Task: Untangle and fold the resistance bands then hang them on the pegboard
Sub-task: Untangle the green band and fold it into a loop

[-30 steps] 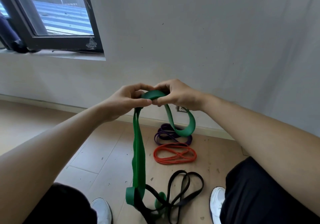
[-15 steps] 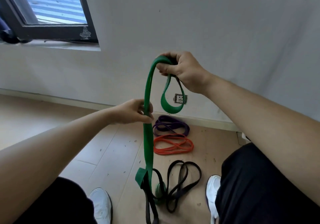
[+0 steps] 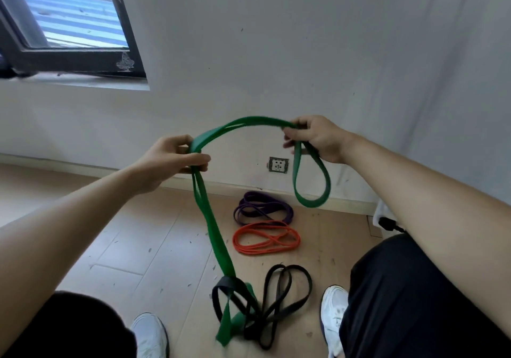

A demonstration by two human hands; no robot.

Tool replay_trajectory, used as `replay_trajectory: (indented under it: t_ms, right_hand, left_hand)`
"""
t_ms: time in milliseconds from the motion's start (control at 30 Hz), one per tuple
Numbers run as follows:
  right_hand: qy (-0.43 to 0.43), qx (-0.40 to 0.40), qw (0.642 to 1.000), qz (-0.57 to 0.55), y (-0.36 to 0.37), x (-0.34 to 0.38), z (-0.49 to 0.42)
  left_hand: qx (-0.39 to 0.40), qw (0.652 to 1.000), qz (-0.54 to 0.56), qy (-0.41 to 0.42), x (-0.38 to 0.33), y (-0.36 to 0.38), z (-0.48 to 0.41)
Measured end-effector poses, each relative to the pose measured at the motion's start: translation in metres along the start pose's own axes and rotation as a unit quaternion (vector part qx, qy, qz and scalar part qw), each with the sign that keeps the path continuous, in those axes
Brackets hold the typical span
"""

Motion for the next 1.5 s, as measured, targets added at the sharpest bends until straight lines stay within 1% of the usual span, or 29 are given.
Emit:
replay_trajectory:
  t_ms: [67, 167, 267, 300, 333, 433, 500, 533, 600, 700, 800, 933, 1033, 1100, 1267, 1367, 1433, 1500]
  right_hand:
    - [0.04, 0.056, 0.991, 0.111, 0.002, -0.015, 0.003]
    - [0.103, 0.162, 0.957, 0.218, 0.024, -0.036, 0.011]
    - [0.121, 0.247, 0.924, 0.266, 0.058, -0.049, 0.017]
    - [0.113, 0.259, 0.924, 0.258, 0.07, -0.047, 0.019]
    - [0.102, 0.263, 0.931, 0.232, 0.081, -0.041, 0.019]
    - [0.028, 0.261, 0.961, 0.087, 0.112, -0.007, 0.019]
    - [-0.02, 0.26, 0.965, 0.015, 0.127, 0.013, 0.021]
    - [-0.038, 0.254, 0.966, 0.014, 0.131, 0.019, 0.022]
    - [-0.07, 0.237, 0.968, 0.048, 0.135, 0.025, 0.022]
    - [-0.083, 0.206, 0.97, 0.097, 0.133, 0.03, 0.019]
    - [-0.099, 0.168, 0.97, 0.144, 0.129, 0.039, 0.018]
    - [-0.135, 0.134, 0.972, 0.139, 0.125, 0.051, 0.02]
    - [-0.172, 0.11, 0.973, 0.105, 0.122, 0.065, 0.025]
    - [-0.2, 0.093, 0.973, 0.072, 0.116, 0.076, 0.029]
    - [-0.243, 0.035, 0.969, -0.032, 0.085, 0.101, 0.034]
    - [-0.237, 0.023, 0.968, -0.08, 0.068, 0.103, 0.035]
    - [-0.219, 0.015, 0.968, -0.118, 0.058, 0.098, 0.033]
    - [-0.192, -0.007, 0.97, -0.151, 0.047, 0.089, 0.028]
  left_hand:
    - [-0.011, 1.0, 0.003, 0.018, -0.006, -0.01, 0.004]
    - [-0.02, 0.998, 0.009, 0.053, -0.017, -0.015, 0.011]
    - [-0.022, 0.996, 0.028, 0.088, -0.032, -0.009, 0.013]
    - [-0.015, 0.995, 0.028, 0.094, -0.037, -0.004, 0.014]
    - [-0.004, 0.995, 0.023, 0.1, -0.042, 0.001, 0.015]
    - [0.037, 0.993, -0.018, 0.113, -0.053, 0.018, 0.022]
    - [0.042, 0.993, -0.026, 0.11, -0.055, 0.023, 0.024]
    - [0.034, 0.993, -0.025, 0.107, -0.056, 0.022, 0.023]
    - [0.017, 0.995, -0.032, 0.098, -0.054, 0.016, 0.021]
    - [0.001, 0.995, -0.052, 0.086, -0.049, 0.007, 0.021]
    - [-0.006, 0.988, -0.112, 0.107, -0.048, 0.002, 0.022]
    - [0.01, 0.979, -0.176, 0.103, -0.043, 0.004, 0.02]
    - [0.011, 0.98, -0.16, 0.117, -0.045, 0.012, 0.018]
    - [0.025, 0.984, -0.14, 0.108, -0.044, 0.019, 0.017]
    - [0.131, 0.986, -0.083, 0.058, -0.029, 0.041, 0.019]
    - [0.158, 0.985, -0.048, 0.055, -0.028, 0.046, 0.018]
    - [0.168, 0.983, -0.047, 0.064, -0.032, 0.049, 0.018]
    - [0.158, 0.984, -0.047, 0.067, -0.036, 0.047, 0.018]
Point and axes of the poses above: each hand's wrist, its own z-axis away from the middle knuckle, its own y-axis out of the palm, x = y × z, the point moved 7 cm from there along -z, towards the middle knuckle, and after that the axes turned 8 degrees about -z, right-handed, at the moved point
